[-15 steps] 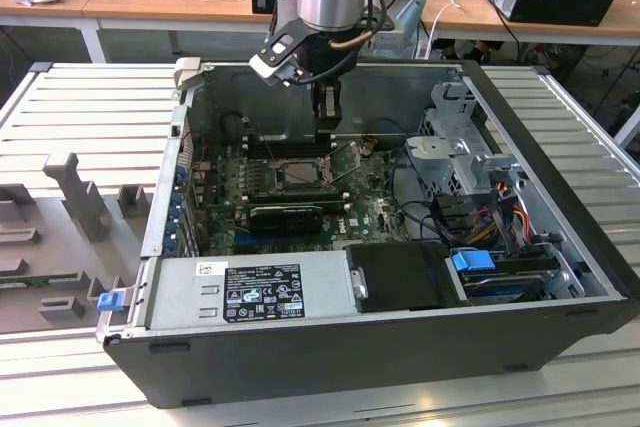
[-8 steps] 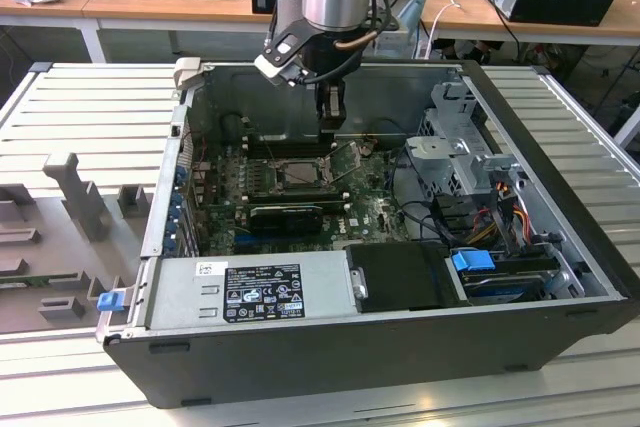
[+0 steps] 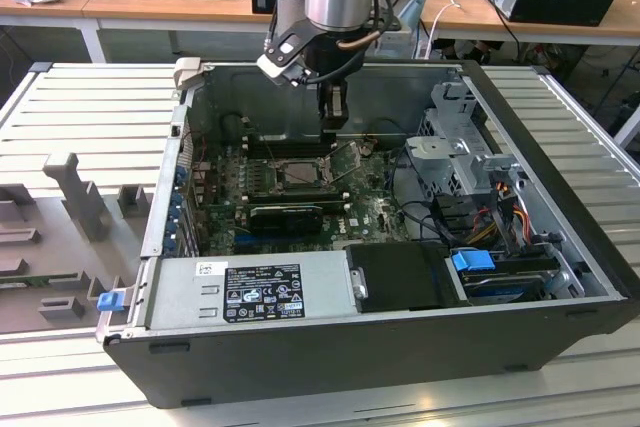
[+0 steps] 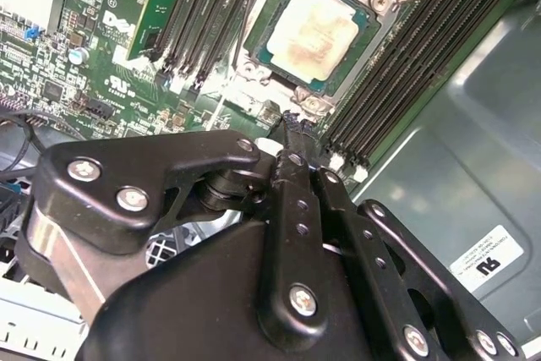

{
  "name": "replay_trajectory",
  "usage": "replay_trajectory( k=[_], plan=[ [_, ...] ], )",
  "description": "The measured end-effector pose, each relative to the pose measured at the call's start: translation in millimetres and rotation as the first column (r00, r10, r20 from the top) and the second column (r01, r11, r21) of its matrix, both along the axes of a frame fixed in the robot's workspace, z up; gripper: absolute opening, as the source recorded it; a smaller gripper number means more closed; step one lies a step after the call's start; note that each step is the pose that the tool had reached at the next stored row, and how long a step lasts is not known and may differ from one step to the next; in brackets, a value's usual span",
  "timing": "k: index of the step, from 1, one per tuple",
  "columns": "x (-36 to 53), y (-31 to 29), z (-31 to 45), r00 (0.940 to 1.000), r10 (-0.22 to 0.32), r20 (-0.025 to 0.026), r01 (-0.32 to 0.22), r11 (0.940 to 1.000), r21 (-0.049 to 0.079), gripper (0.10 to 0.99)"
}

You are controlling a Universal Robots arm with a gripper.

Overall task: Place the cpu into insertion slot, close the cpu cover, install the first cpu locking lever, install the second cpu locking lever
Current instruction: 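Close the cpu cover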

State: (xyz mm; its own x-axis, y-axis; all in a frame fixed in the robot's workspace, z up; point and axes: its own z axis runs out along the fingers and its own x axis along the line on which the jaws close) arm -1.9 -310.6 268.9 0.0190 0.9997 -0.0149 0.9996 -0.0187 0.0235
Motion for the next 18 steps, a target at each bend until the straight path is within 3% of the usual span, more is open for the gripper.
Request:
replay_trajectory(
  k=[18],
  plan=[
    [3.4, 1.7, 5.3, 1.0000, 0.000, -0.0008, 0.000, 1.0000, -0.005, 0.106]
  ],
)
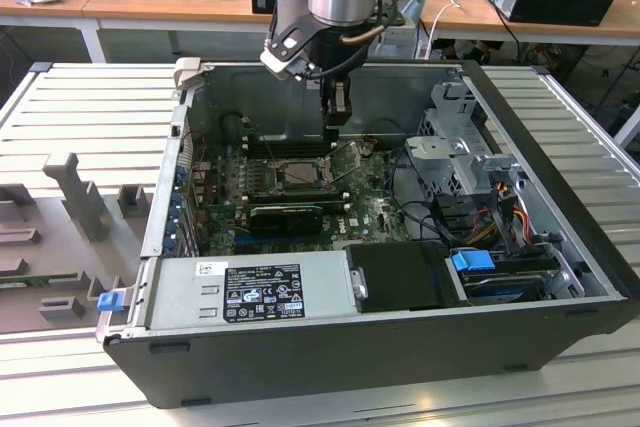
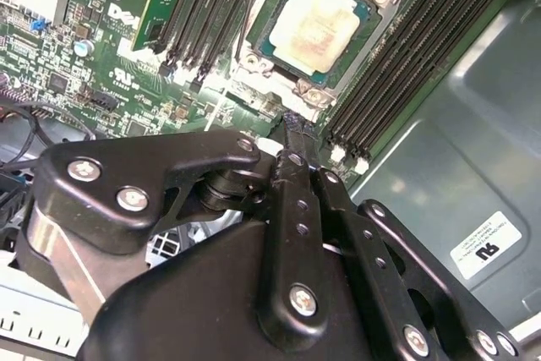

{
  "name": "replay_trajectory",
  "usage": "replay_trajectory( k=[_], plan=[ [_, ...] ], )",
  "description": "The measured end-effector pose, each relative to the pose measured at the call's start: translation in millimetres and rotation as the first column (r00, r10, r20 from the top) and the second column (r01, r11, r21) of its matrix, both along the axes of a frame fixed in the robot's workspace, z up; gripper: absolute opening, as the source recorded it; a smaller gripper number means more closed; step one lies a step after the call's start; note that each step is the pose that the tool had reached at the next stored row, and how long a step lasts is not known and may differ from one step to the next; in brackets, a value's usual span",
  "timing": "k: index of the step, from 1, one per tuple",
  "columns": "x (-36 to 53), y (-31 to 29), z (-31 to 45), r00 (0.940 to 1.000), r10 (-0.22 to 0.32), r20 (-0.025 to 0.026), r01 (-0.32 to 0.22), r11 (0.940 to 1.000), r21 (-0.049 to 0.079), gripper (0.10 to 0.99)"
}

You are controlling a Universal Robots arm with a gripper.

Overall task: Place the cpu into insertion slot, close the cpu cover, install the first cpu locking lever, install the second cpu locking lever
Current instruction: 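Close the cpu cover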

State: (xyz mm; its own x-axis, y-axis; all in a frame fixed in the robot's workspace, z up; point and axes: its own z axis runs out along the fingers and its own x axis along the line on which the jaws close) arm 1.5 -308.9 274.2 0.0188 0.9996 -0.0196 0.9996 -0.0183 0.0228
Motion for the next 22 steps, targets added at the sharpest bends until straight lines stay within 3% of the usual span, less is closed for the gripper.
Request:
replay_trajectory(
  k=[5, 15, 22],
  plan=[
    [1.8, 0.3, 0.8, 1.0000, 0.000, -0.0002, 0.000, 1.0000, -0.002, 0.106],
    [29.0, 0.4, 0.5, 1.0000, 0.002, -0.0073, -0.002, 1.0000, -0.002, 0.106],
    [34.0, 0.4, 0.4, 1.0000, 0.002, -0.0073, -0.002, 1.0000, -0.002, 0.106]
  ],
)
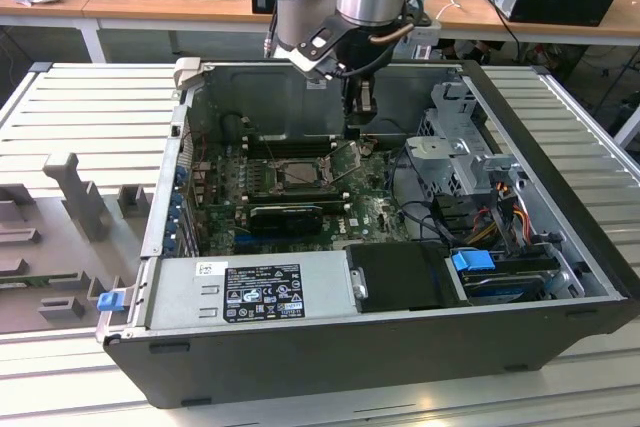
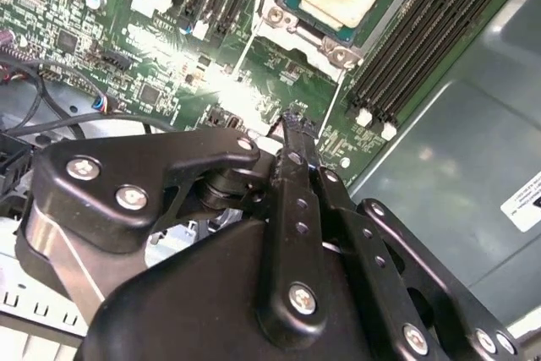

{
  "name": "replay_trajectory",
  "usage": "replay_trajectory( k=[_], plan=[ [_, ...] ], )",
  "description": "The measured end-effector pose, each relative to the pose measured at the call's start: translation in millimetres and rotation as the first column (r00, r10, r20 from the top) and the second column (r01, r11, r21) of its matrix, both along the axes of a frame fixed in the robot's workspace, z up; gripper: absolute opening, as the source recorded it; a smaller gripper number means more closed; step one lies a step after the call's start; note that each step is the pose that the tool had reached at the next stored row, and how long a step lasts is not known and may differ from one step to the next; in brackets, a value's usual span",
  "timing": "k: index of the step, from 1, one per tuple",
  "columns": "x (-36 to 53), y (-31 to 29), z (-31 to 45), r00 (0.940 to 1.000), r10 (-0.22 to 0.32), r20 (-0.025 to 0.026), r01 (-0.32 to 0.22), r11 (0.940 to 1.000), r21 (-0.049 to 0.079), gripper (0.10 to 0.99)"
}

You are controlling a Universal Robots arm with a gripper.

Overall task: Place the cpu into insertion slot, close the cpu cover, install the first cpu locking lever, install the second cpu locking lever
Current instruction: 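Close the cpu cover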

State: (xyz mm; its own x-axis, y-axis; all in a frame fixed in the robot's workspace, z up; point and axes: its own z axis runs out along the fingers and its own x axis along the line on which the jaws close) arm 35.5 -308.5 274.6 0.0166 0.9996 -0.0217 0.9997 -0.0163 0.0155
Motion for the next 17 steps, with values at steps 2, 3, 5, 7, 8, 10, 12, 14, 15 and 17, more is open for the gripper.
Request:
replay_trajectory(
  k=[2, 3, 5, 7, 8, 10, 12, 14, 15, 17],
  plan=[
    [5.9, 0.0, -0.9, 1.0000, 0.000, 0.0000, 0.000, 1.0000, 0.000, 0.106],
    [11.0, 0.0, -3.3, 1.0000, 0.000, 0.0001, 0.000, 1.0000, 0.000, 0.106],
    [17.0, 0.5, -8.7, 1.0000, 0.004, 0.0000, -0.004, 1.0000, 0.000, 0.106],
    [23.0, 0.5, -12.8, 1.0000, 0.006, 0.0000, -0.006, 1.0000, 0.000, 0.106],
    [27.6, 0.5, -15.6, 1.0000, 0.006, 0.0000, -0.006, 1.0000, 0.000, 0.106],
    [32.4, 0.5, -19.5, 1.0000, 0.006, -0.0001, -0.006, 1.0000, 0.000, 0.106],
    [33.7, 0.2, -23.9, 1.0000, 0.006, -0.0001, -0.006, 1.0000, 0.000, 0.106],
    [33.7, -1.9, -27.4, 1.0000, 0.007, -0.0003, -0.007, 1.0000, 0.000, 0.106],
    [33.7, -2.8, -29.5, 1.0000, 0.007, -0.0022, -0.007, 1.0000, 0.000, 0.106],
    [32.3, -2.9, -30.5, 1.0000, 0.007, -0.0073, -0.007, 1.0000, 0.000, 0.106]
  ],
)
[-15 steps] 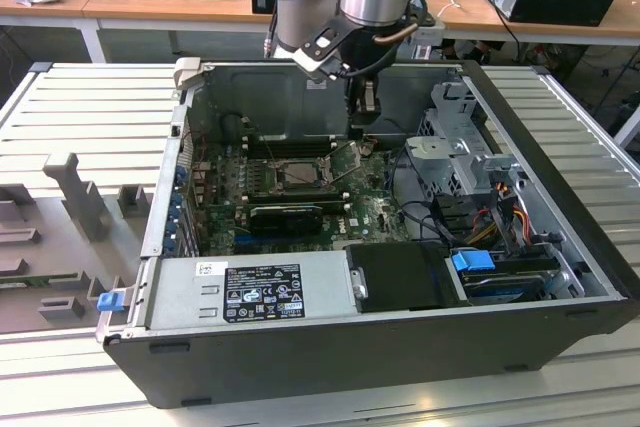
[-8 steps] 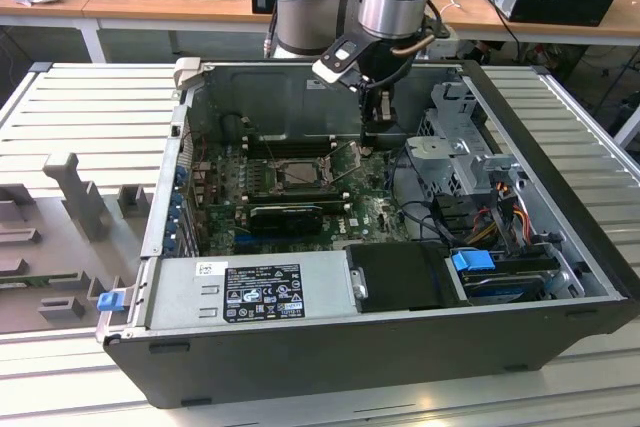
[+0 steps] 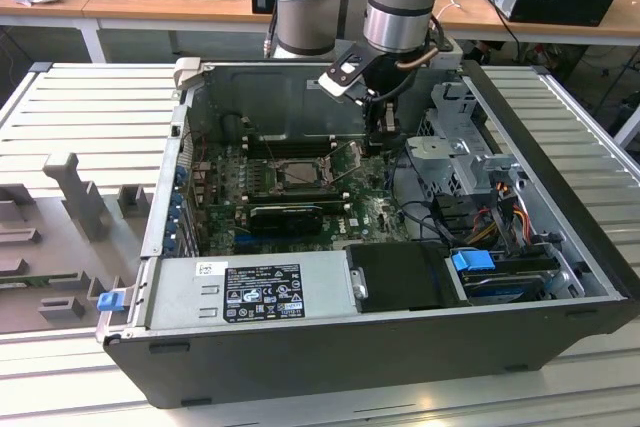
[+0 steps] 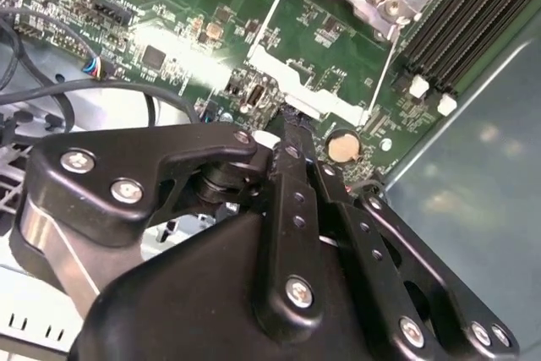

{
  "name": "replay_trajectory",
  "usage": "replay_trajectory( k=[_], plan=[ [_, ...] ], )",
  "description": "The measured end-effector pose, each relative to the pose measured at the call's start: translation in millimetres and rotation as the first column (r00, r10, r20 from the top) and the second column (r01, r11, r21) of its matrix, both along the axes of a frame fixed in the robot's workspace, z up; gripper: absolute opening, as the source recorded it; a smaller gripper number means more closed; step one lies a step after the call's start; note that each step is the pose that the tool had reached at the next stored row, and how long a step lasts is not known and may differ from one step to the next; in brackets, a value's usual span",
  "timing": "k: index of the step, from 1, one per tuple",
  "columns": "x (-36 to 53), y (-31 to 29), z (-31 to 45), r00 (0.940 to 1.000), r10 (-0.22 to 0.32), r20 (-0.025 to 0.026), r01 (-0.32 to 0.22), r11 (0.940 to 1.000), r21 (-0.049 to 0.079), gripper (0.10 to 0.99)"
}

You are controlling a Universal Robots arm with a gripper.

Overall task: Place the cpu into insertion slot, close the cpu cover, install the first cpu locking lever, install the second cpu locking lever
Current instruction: 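Close the cpu cover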

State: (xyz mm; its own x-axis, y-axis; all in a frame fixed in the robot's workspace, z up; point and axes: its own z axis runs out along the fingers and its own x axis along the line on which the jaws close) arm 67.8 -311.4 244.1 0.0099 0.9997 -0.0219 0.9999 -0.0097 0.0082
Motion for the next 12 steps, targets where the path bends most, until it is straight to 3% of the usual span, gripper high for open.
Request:
replay_trajectory(
  k=[3, 12],
  plan=[
    [-4.3, 0.0, -0.7, 1.0000, 0.000, -0.0033, 0.000, 1.0000, 0.000, 0.106],
    [-13.0, 0.0, -0.8, 1.0000, 0.000, -0.0035, 0.000, 1.0000, 0.000, 0.106]
  ],
)
